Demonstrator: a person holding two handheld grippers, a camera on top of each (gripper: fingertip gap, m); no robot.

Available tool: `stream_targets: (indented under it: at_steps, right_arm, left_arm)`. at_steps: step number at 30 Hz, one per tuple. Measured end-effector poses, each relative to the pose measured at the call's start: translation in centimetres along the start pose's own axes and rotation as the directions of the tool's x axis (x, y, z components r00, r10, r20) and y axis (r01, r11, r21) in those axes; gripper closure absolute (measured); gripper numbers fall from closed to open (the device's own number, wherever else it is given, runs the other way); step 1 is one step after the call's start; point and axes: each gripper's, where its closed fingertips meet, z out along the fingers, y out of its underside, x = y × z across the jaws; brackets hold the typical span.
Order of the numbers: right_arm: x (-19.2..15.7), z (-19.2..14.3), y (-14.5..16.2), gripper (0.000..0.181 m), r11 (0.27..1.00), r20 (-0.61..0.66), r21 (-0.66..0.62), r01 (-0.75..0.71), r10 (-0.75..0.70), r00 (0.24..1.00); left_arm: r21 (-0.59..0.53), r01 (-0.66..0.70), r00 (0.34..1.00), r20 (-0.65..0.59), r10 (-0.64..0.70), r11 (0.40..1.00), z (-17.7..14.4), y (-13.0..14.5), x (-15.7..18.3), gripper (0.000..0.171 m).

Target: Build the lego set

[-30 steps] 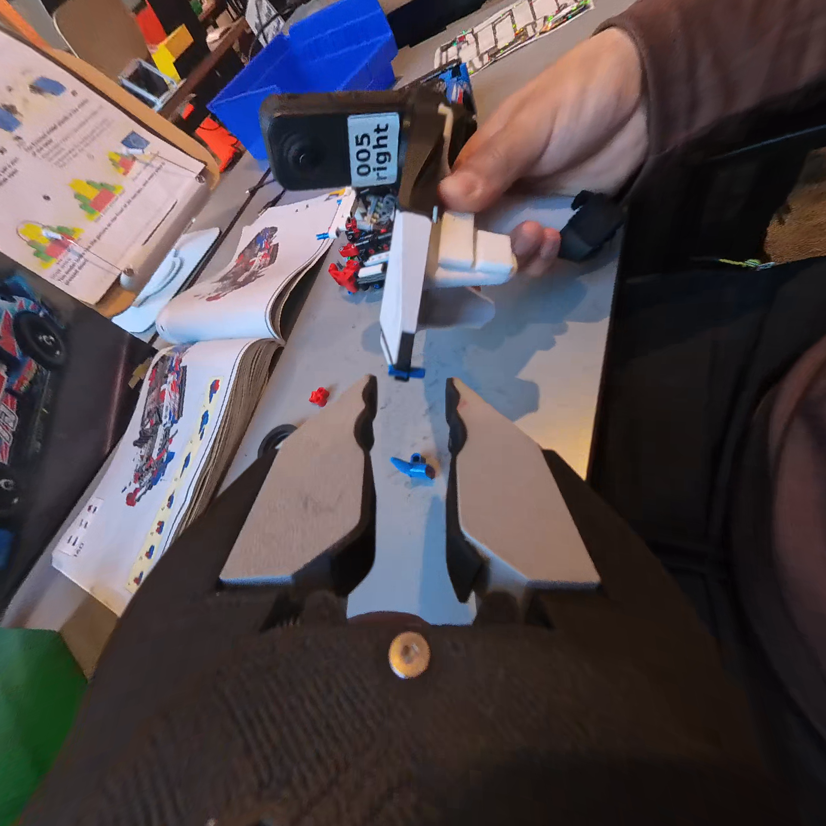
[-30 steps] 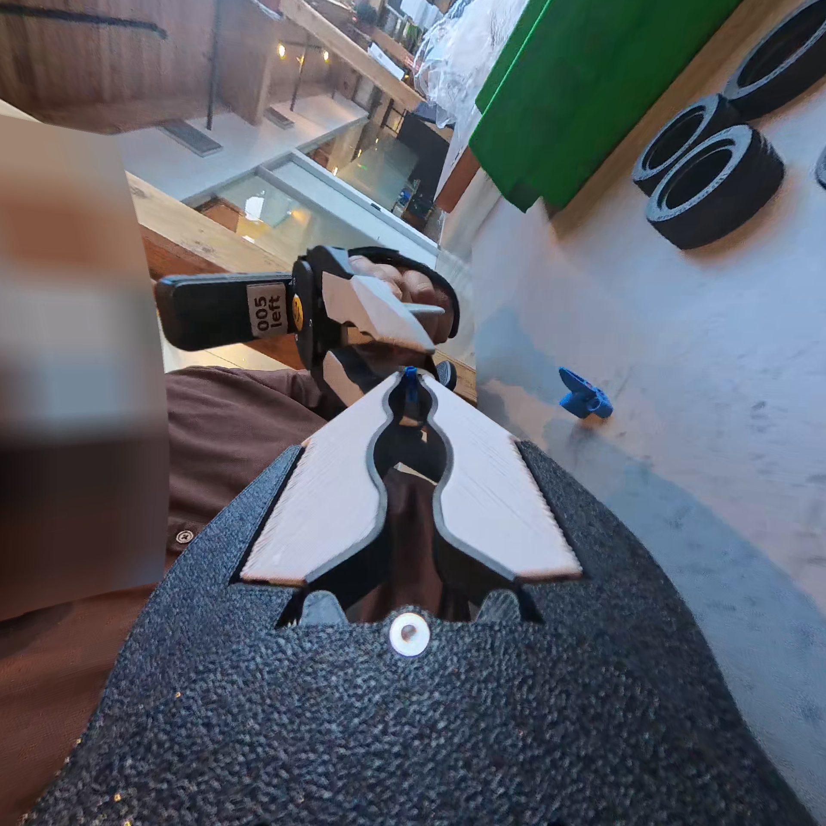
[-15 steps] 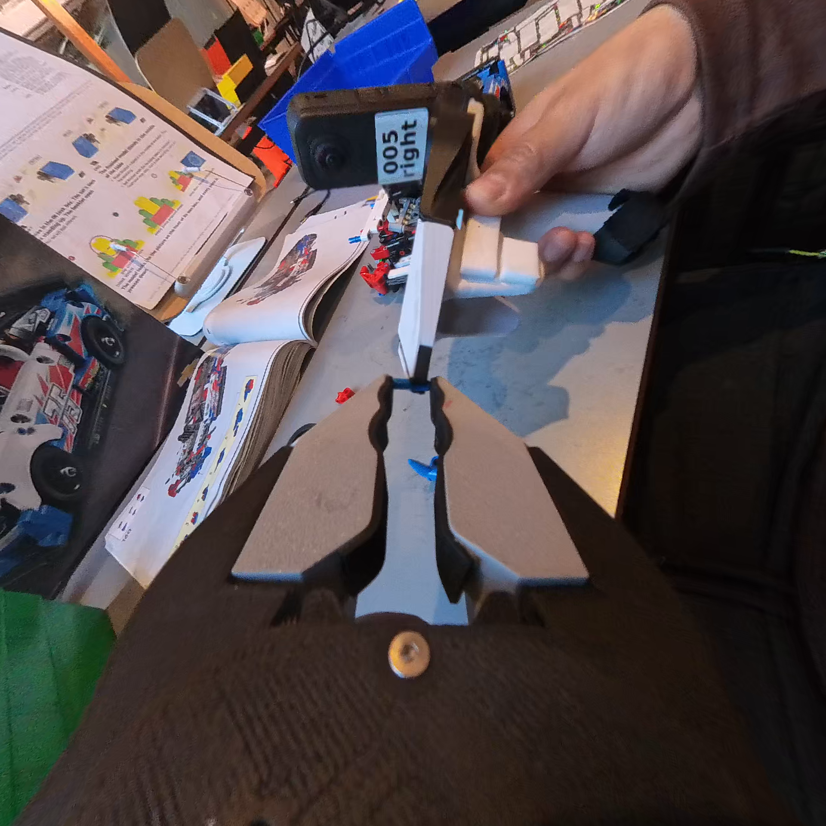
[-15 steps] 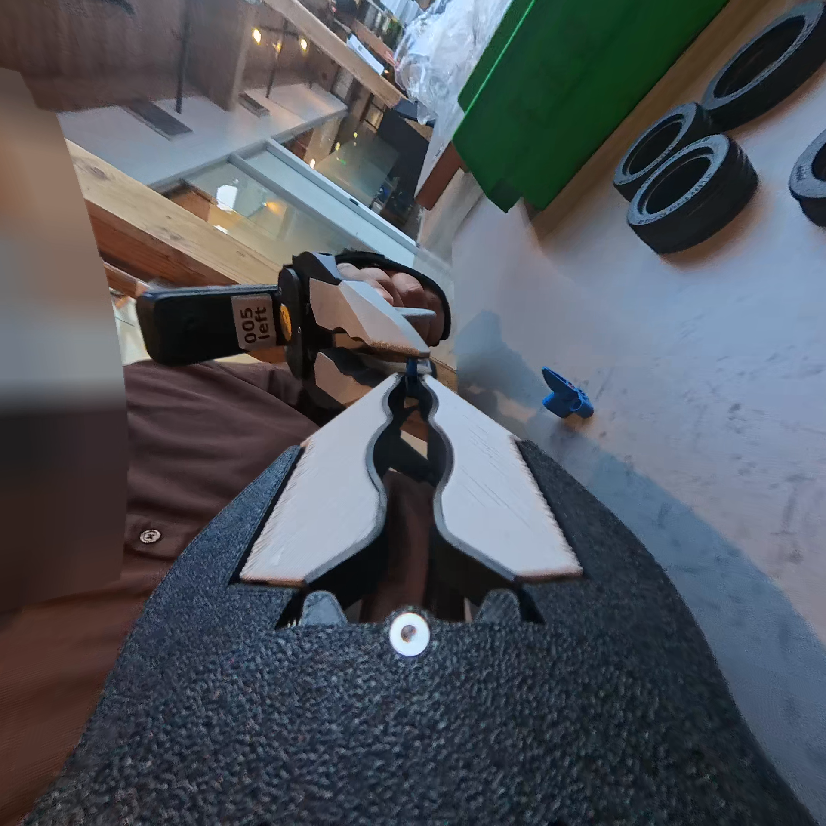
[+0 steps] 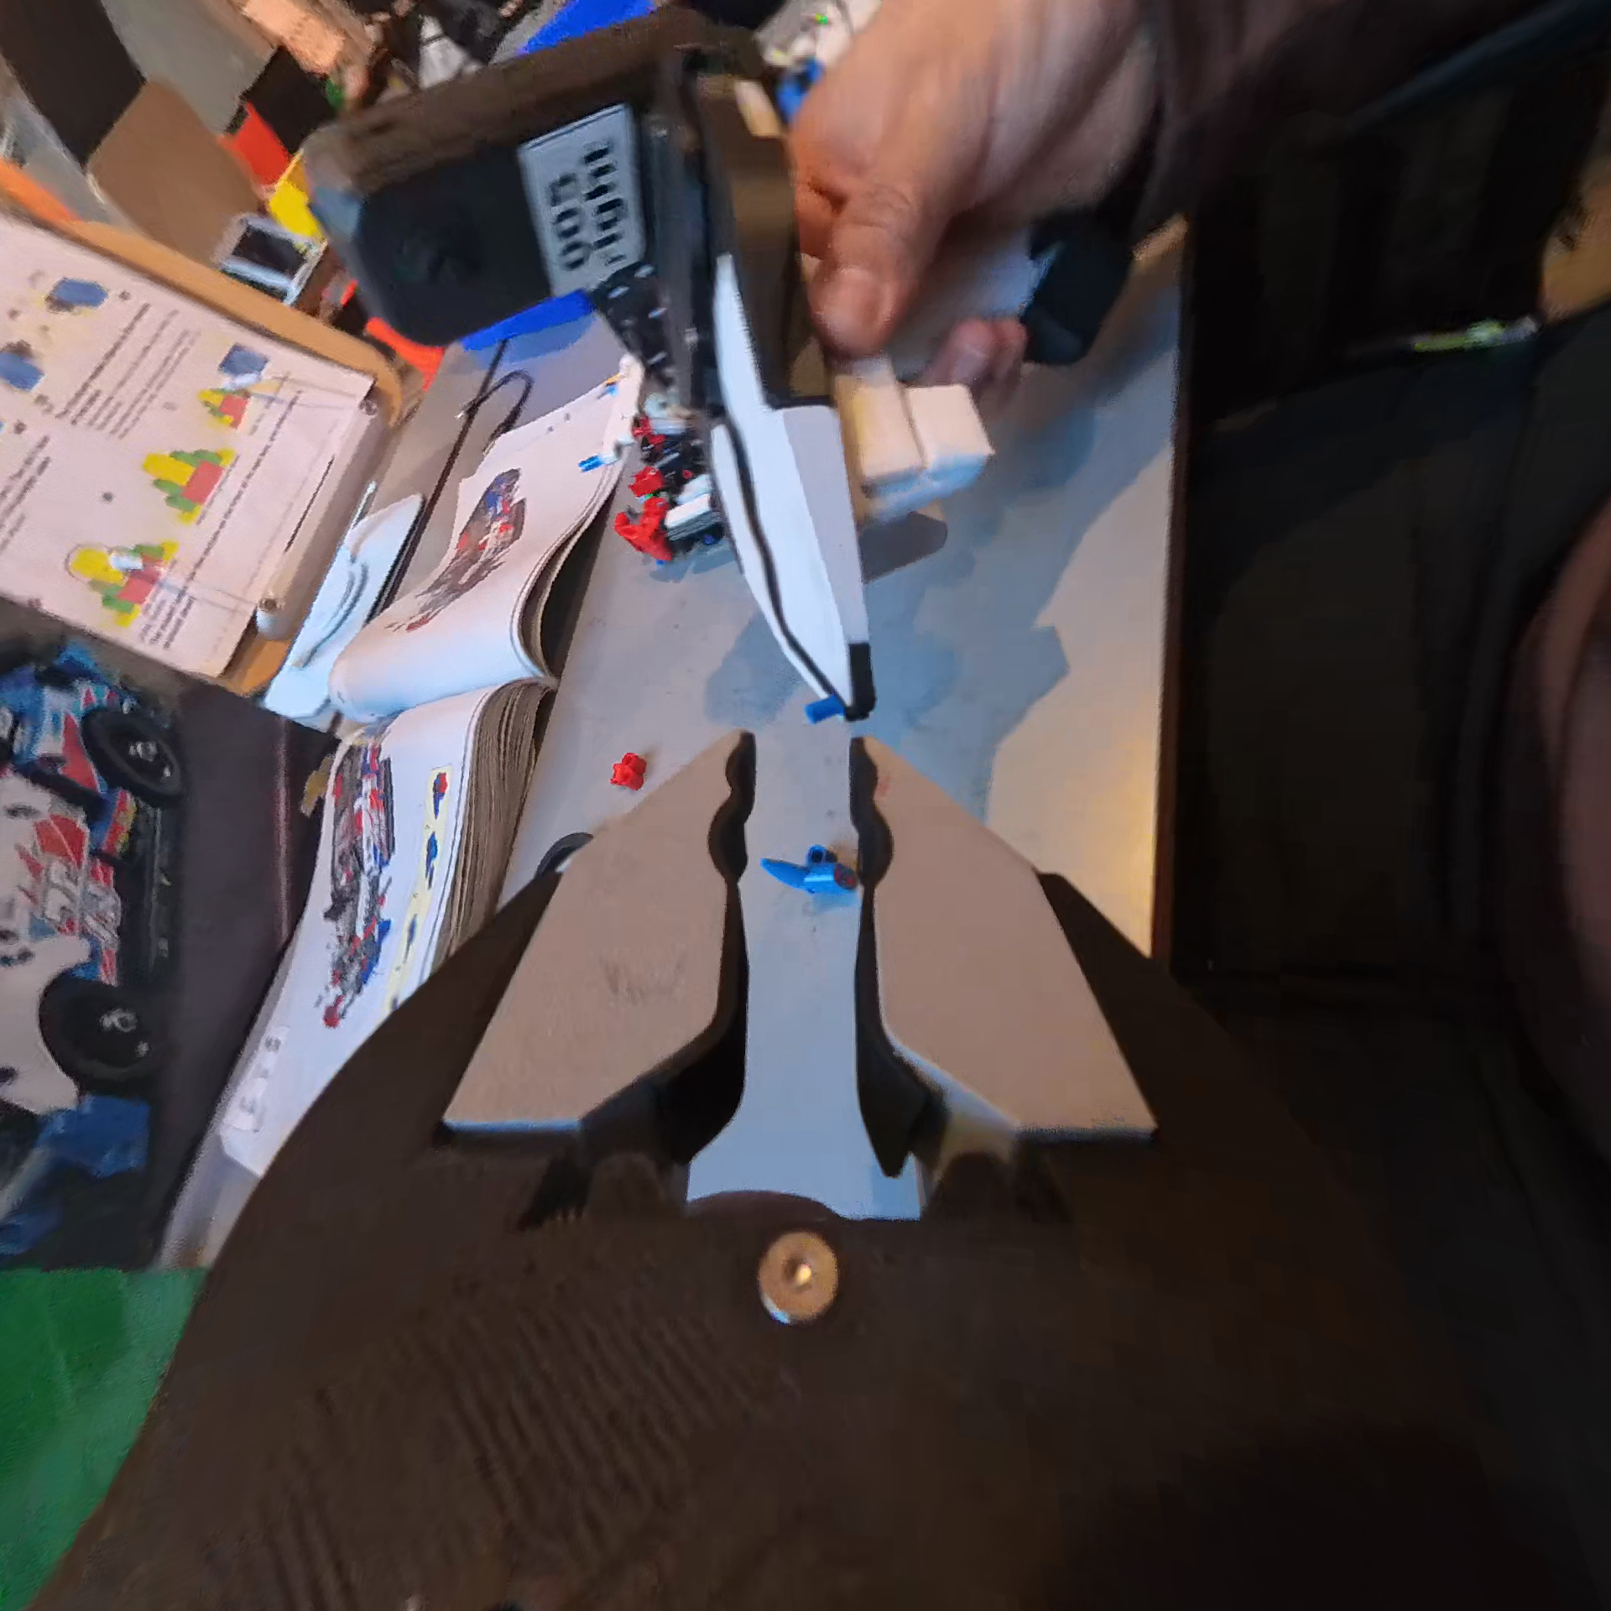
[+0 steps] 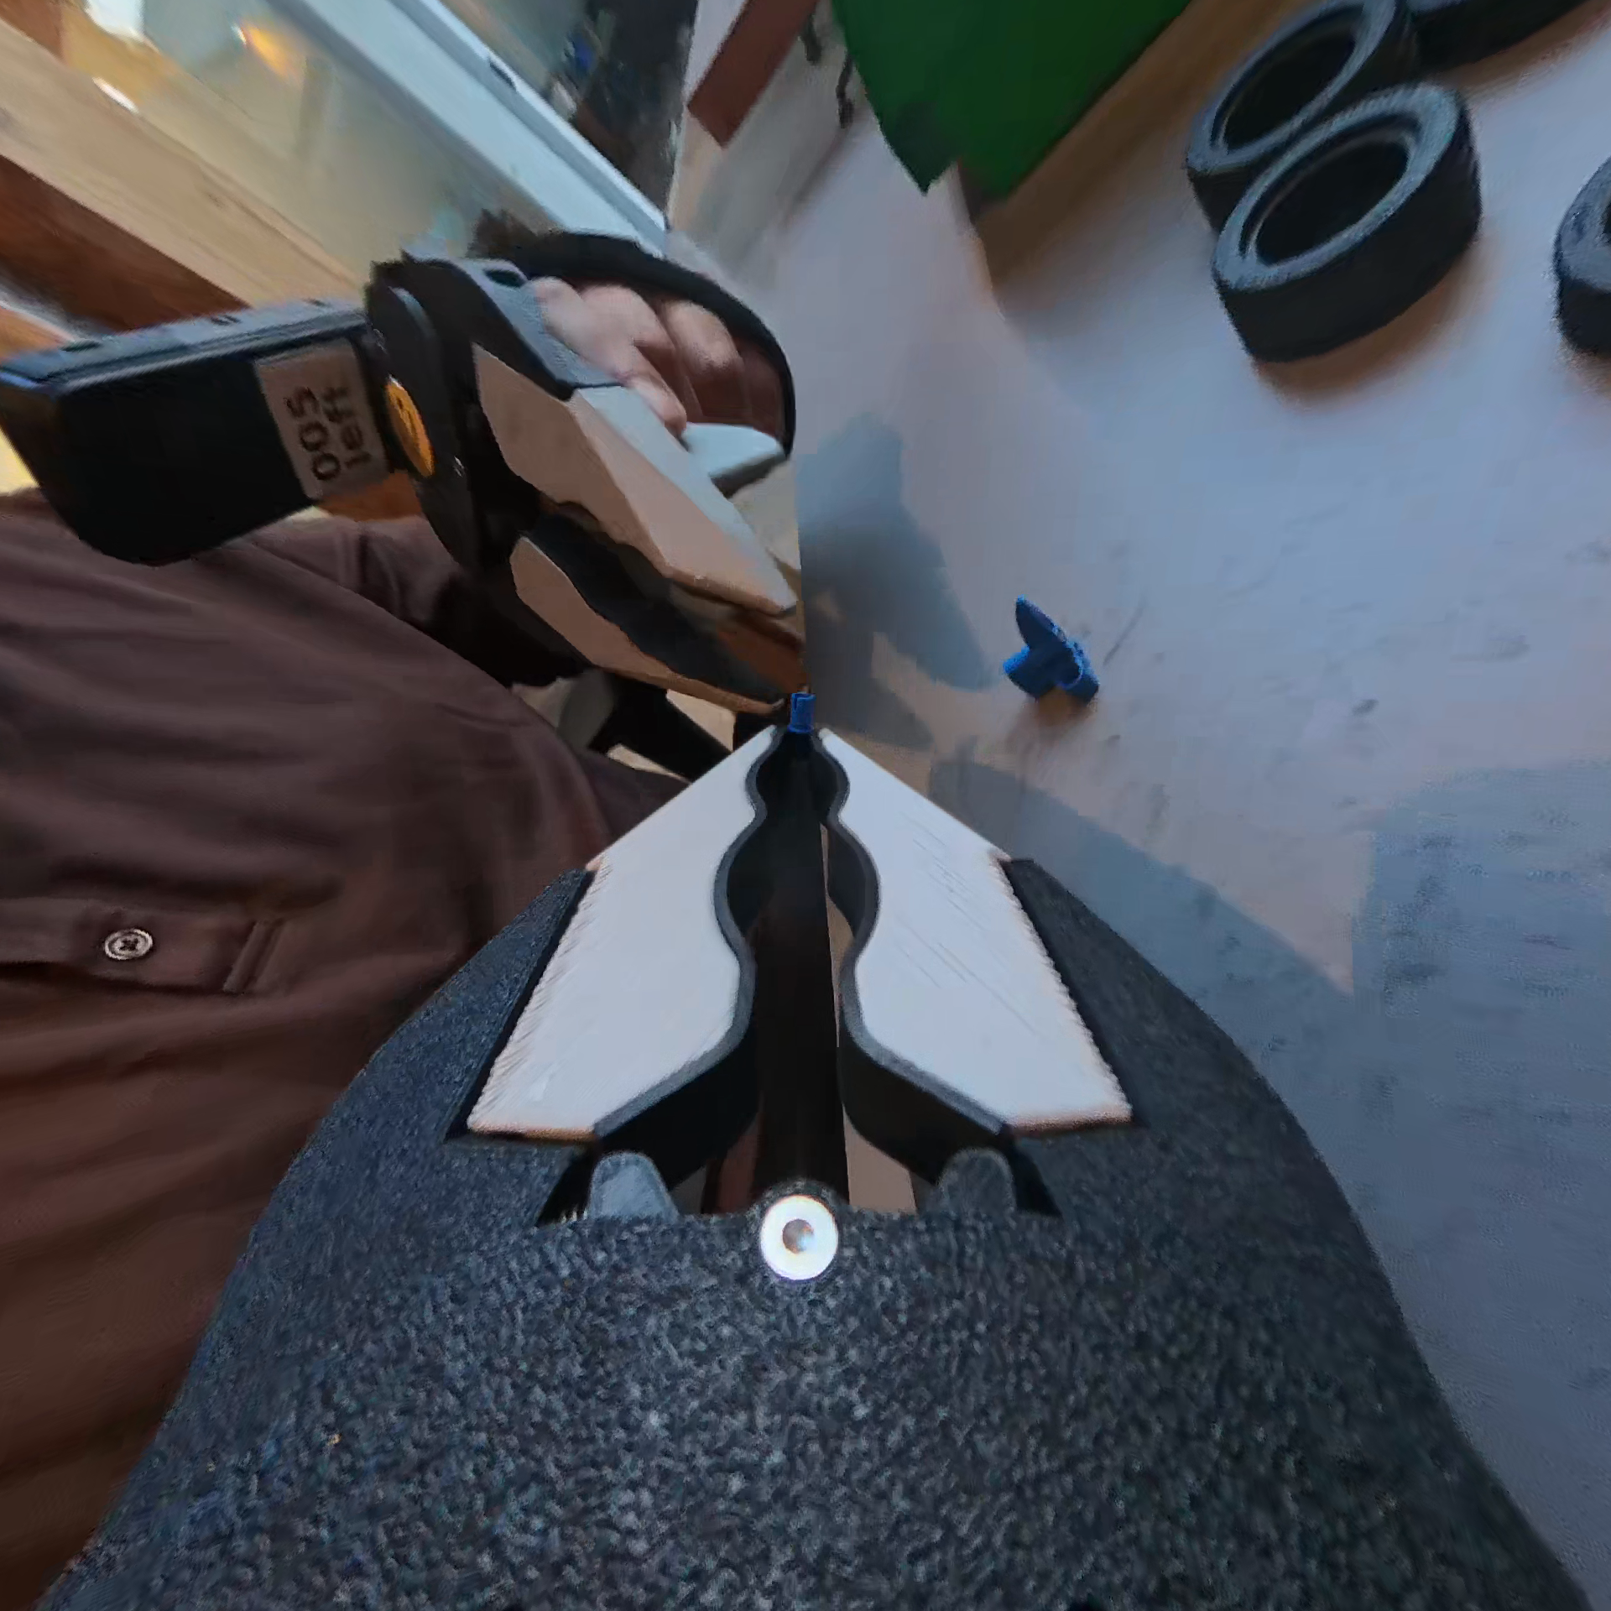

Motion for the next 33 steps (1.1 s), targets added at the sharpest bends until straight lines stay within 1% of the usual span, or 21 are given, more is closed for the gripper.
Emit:
stream_targets:
  at_steps: [2, 4, 6, 9, 11, 13, 18, 20, 26, 33]
  right_arm:
    - [-0.1, 0.3, 0.9, 0.177, 0.998, 0.009, -0.059, -0.008, 0.008, 1.0]
    - [-0.4, 0.6, 1.9, 0.177, 0.993, 0.026, -0.12, -0.011, 0.015, 1.0]
    - [-0.8, 0.9, 3.1, 0.177, 0.981, 0.044, -0.194, -0.001, 0.01, 0.999]
    - [-0.7, 1.4, 4.4, 0.177, 0.957, 0.027, -0.287, 0.031, -0.024, 0.999]
    - [-0.7, 1.7, 4.8, 0.178, 0.947, 0.019, -0.317, 0.052, -0.049, 0.999]
    - [-0.5, 1.9, 5.2, 0.178, 0.935, 0.005, -0.348, 0.064, -0.067, 0.998]
    - [-0.2, 2.0, 5.9, 0.178, 0.913, -0.012, -0.401, 0.077, -0.09, 0.996]
    - [-0.1, 1.9, 6.1, 0.177, 0.905, -0.017, -0.417, 0.084, -0.1, 0.995]
    - [0.1, 2.0, 6.3, 0.177, 0.9, -0.018, -0.429, 0.078, -0.095, 0.995]
    - [0.0, 2.2, 6.5, 0.178, 0.895, -0.015, -0.439, 0.081, -0.098, 0.995]
  left_arm:
    - [-0.015, -0.112, 0.993, -0.041, 0.111, 0.994, -0.1, -0.1, 1.3, 0.154]
    - [-0.033, -0.181, 0.98, -0.093, 0.177, 0.983, 0.0, 0.1, 2.8, 0.154]
    - [-0.04, -0.195, 0.973, -0.133, 0.188, 0.98, 0.1, 0.2, 3.8, 0.154]
    - [-0.028, -0.183, 0.965, -0.198, 0.174, 0.983, 0.3, 0.1, 5.2, 0.156]
    - [-0.03, -0.178, 0.957, -0.24, 0.166, 0.984, 0.4, 0.4, 5.9, 0.159]
    - [-0.042, -0.172, 0.954, -0.257, 0.156, 0.984, 0.6, 0.8, 6.3, 0.162]
    - [-0.043, -0.172, 0.95, -0.271, 0.154, 0.984, 0.9, 1.0, 6.7, 0.167]
    - [-0.044, -0.172, 0.948, -0.278, 0.153, 0.984, 1.0, 1.0, 6.8, 0.167]
    - [-0.047, -0.166, 0.946, -0.29, 0.146, 0.985, 1.2, 1.1, 7.2, 0.164]
    - [-0.054, -0.165, 0.944, -0.299, 0.142, 0.985, 1.4, 1.3, 7.4, 0.167]
